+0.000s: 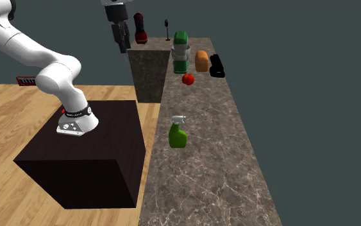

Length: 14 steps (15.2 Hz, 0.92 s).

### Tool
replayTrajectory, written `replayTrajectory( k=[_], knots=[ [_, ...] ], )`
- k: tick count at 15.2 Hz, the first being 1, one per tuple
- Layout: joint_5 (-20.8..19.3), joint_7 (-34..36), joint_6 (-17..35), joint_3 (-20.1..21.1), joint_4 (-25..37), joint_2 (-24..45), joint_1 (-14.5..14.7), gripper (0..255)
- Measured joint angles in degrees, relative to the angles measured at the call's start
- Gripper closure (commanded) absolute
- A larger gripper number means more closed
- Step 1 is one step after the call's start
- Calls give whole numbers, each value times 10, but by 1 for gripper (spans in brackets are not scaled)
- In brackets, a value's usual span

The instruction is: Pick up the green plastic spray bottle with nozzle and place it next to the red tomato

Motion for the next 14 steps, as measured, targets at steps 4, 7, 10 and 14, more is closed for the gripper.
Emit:
replayTrajectory(
  k=[4, 7, 10, 14],
  knots=[
    [0, -1, 36, -9, -13, 28, -3, 0],
    [1, 0, 84, -18, -21, 75, -7, 0],
    [4, 1, 135, -27, -35, 120, -10, 0],
    [9, -4, 198, -41, -30, 197, -14, 0]
  ],
)
